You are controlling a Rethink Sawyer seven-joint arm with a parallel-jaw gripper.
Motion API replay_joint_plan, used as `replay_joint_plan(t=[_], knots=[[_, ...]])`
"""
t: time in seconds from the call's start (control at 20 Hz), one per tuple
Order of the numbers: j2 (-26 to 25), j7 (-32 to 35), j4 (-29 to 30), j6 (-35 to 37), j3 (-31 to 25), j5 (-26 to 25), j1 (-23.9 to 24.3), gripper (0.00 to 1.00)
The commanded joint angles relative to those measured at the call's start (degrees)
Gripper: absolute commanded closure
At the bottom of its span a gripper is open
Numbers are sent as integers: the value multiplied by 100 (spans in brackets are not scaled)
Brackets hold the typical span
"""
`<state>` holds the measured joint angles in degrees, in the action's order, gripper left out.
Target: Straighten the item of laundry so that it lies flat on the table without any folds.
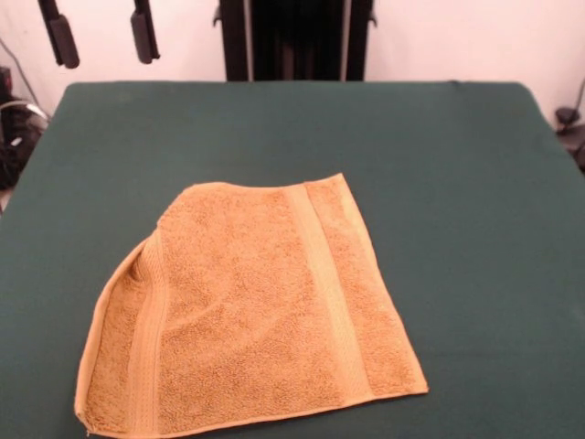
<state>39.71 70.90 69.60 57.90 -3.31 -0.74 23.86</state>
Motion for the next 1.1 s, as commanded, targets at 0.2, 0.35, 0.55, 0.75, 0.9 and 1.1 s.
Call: replay_joint_plan(t=[0.2,0.35,0.55,0.75,0.9,1.1], knots=[[-2,1364,1269,-375,-96,232,-313,0],[18,1349,1282,-344,-92,246,-317,0],[28,1363,1316,-356,-72,264,-337,0],[27,1398,1354,-392,-69,291,-348,0],[72,1420,1407,-368,-72,327,-354,0],[180,1445,1523,-321,-41,382,-377,0]])
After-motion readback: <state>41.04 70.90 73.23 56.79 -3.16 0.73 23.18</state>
